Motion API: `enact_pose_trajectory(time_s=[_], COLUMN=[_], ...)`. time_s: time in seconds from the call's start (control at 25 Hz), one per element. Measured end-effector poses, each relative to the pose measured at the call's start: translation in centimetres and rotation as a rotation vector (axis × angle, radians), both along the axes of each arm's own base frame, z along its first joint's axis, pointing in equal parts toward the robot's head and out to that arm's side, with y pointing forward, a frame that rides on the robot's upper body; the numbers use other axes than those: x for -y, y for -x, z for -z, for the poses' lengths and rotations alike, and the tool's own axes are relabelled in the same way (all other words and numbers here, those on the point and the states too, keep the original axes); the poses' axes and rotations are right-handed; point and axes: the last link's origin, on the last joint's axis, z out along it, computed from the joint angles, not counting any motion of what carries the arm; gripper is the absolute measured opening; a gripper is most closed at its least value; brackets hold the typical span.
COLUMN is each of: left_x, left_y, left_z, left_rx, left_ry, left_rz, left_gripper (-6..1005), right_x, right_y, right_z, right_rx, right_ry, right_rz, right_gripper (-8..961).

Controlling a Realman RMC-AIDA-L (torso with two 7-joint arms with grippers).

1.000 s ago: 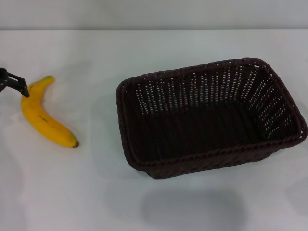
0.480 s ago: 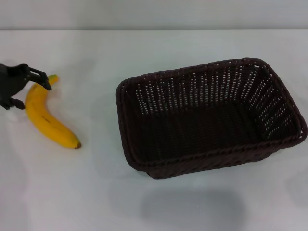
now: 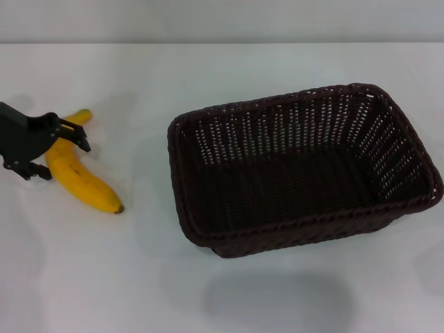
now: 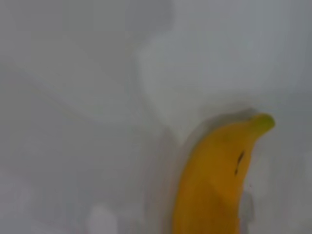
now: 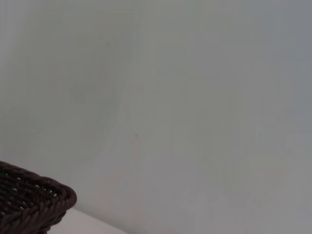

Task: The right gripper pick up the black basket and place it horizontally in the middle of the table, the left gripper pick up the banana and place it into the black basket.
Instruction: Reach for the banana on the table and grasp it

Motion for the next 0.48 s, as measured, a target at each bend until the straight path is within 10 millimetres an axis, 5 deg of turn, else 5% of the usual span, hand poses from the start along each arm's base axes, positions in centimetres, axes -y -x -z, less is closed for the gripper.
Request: enact_pose_trajectory(time_s=[0.48], left_x=[0.64], left_y=[0.19], left_z=[0.38], left_rx=[-0.027], left_ry=[0.062], left_rz=[-0.003], left_gripper=[872], right_x=[0.12], right_y=[-0.10], right_z=[0.20], right_rx=[0.004], right_ry=[0.001], right_rz=[0.006], right_gripper=[692])
